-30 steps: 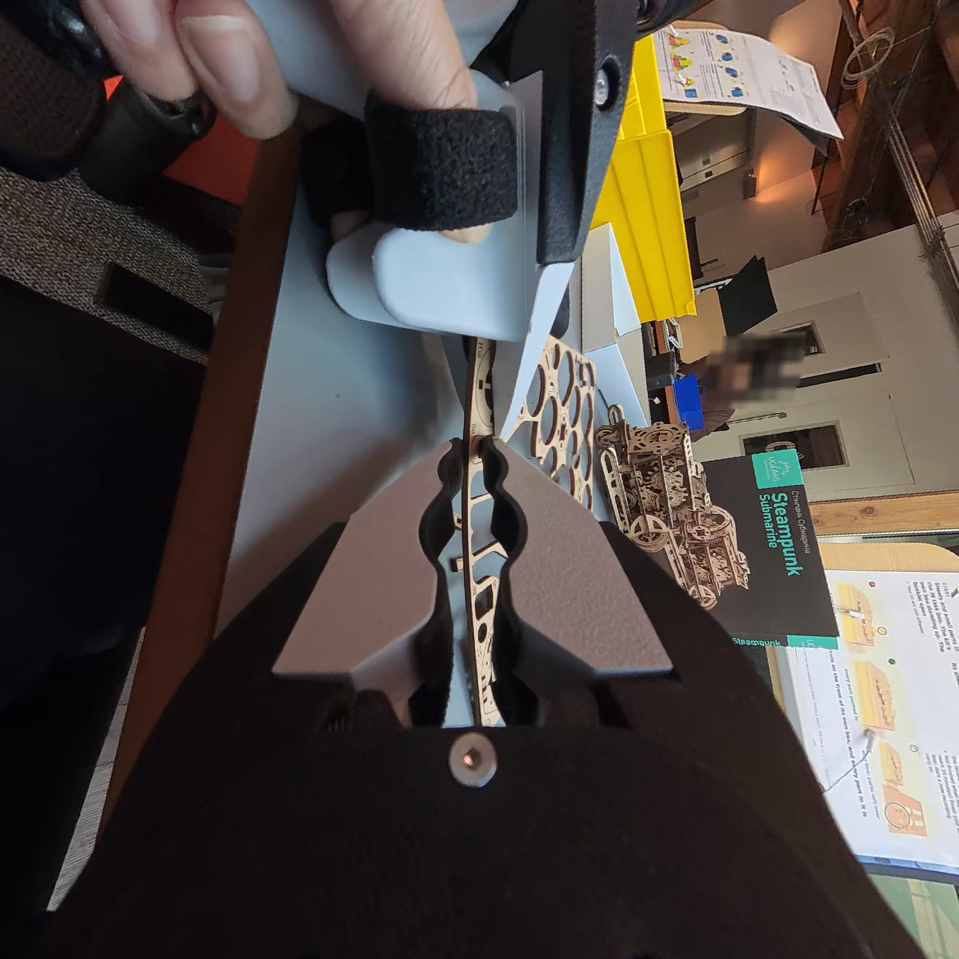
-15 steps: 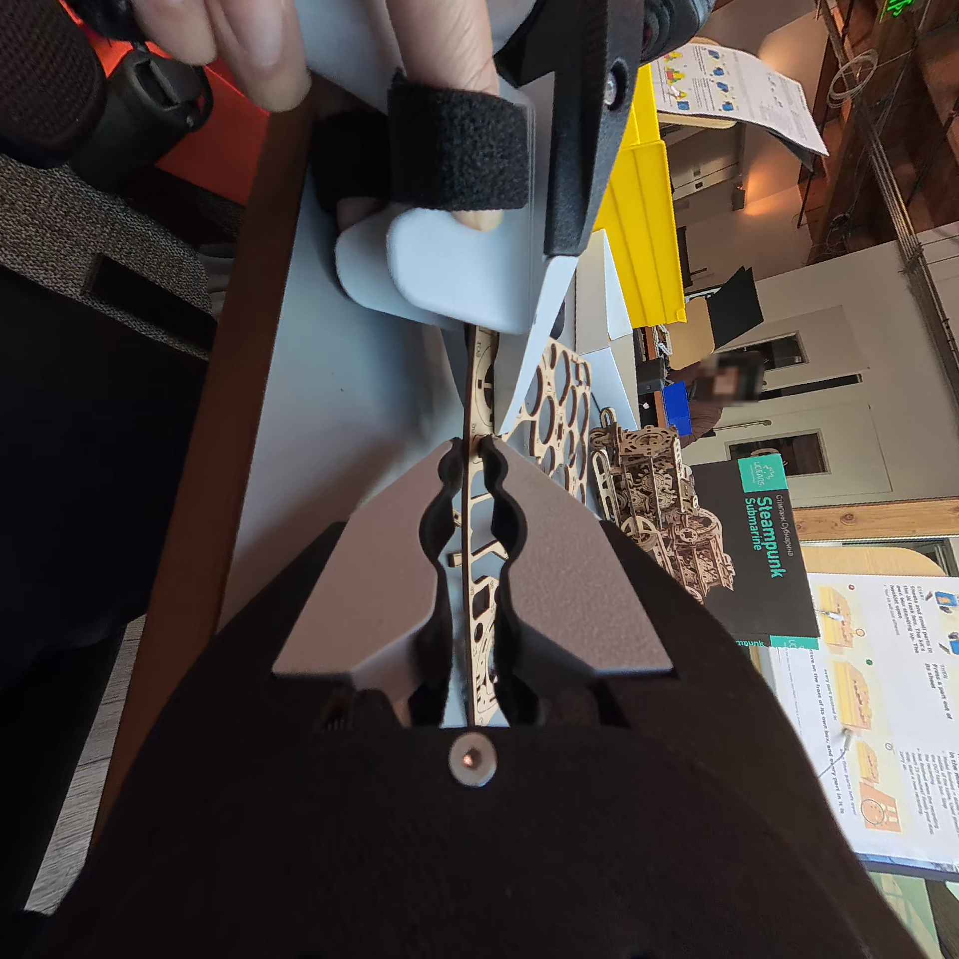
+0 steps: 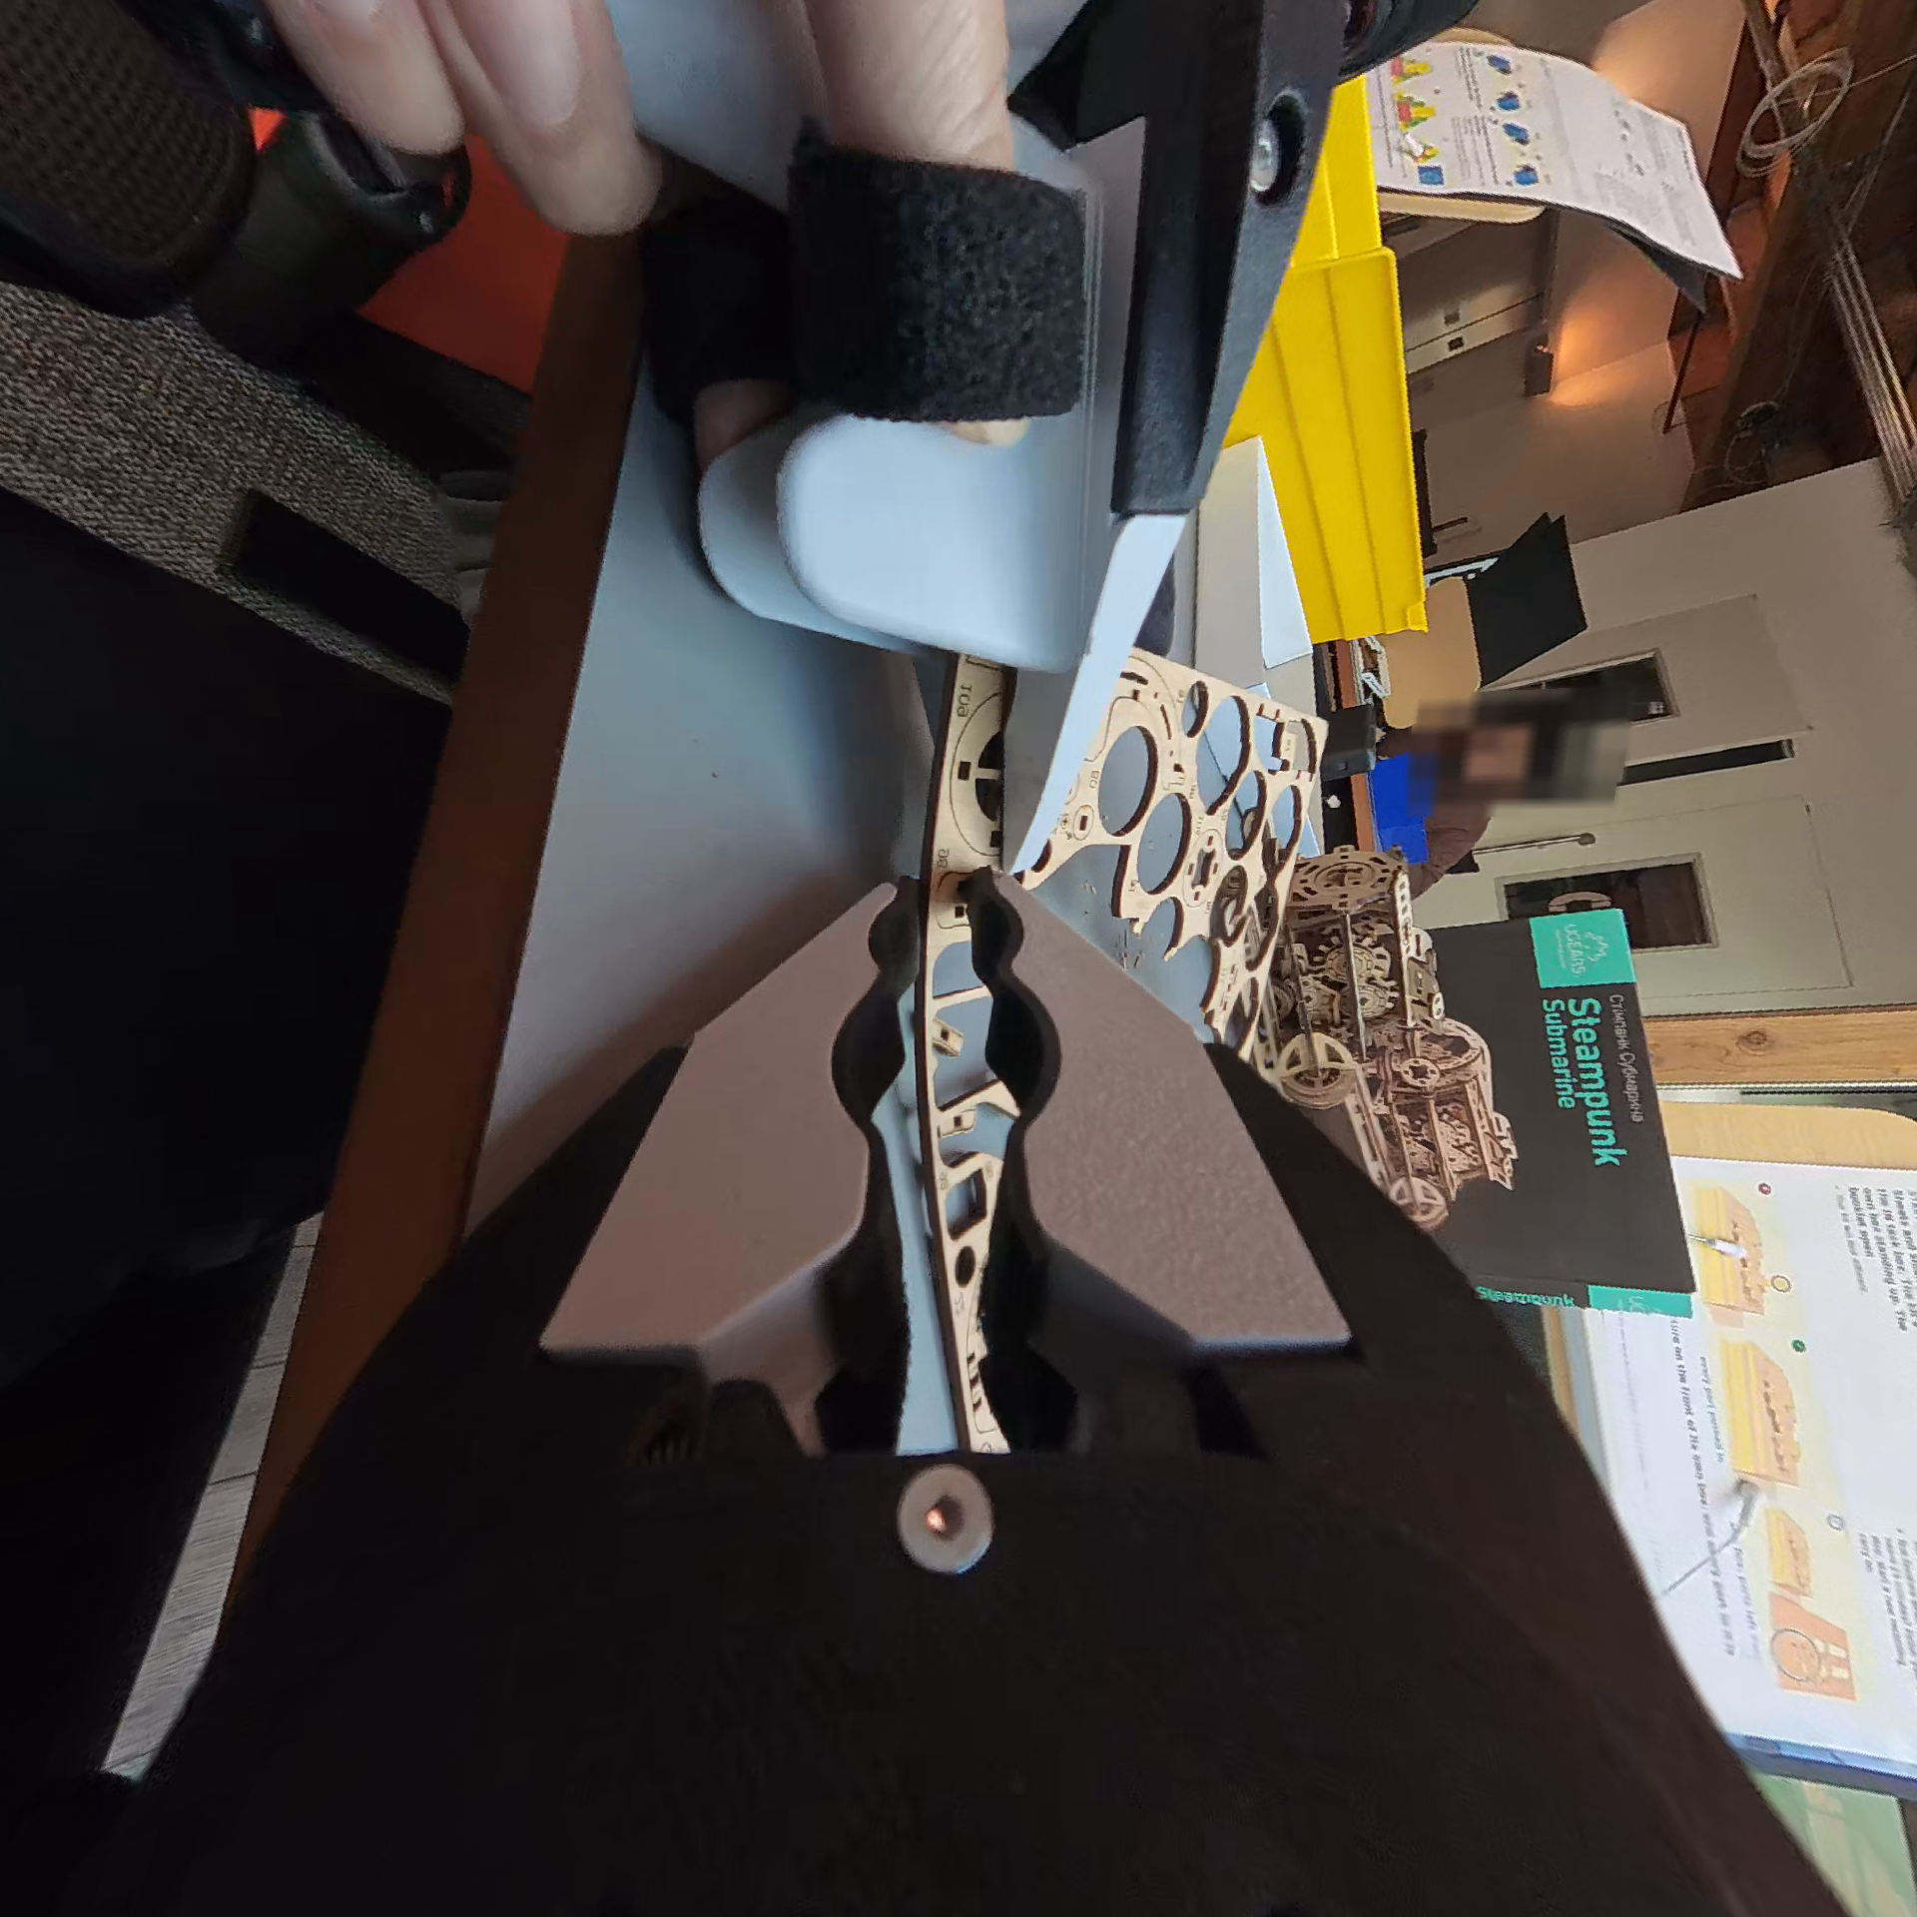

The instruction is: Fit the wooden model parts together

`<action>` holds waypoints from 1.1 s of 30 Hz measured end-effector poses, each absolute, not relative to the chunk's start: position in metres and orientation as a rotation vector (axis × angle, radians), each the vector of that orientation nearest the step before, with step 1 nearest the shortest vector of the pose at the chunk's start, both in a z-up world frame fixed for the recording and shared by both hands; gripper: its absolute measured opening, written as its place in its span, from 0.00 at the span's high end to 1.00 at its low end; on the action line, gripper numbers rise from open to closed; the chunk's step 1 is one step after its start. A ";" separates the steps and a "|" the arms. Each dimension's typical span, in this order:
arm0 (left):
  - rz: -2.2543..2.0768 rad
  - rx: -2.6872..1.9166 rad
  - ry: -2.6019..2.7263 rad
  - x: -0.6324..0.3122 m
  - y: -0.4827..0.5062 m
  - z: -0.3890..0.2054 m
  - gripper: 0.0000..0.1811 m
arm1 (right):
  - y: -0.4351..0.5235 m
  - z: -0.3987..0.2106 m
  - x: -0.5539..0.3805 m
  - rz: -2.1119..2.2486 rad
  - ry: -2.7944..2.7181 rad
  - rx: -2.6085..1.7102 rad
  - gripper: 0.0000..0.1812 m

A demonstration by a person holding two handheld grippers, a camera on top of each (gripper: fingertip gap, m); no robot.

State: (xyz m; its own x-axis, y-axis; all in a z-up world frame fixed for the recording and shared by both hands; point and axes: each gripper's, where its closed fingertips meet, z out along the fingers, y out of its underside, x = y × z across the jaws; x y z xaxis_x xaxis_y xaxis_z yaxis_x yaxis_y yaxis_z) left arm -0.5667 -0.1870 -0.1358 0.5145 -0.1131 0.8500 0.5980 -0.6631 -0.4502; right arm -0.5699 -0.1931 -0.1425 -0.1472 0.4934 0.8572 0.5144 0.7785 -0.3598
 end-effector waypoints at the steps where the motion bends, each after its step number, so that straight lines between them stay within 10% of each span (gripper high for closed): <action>1: -1.187 -2.003 -0.396 -0.567 -0.187 -0.136 1.00 | -0.193 -0.143 -0.570 -0.008 -1.788 -0.792 0.95; 33: -1.300 -1.940 -0.457 -0.569 -0.185 -0.131 1.00 | -0.194 -0.139 -0.572 -0.047 -1.771 -0.710 0.95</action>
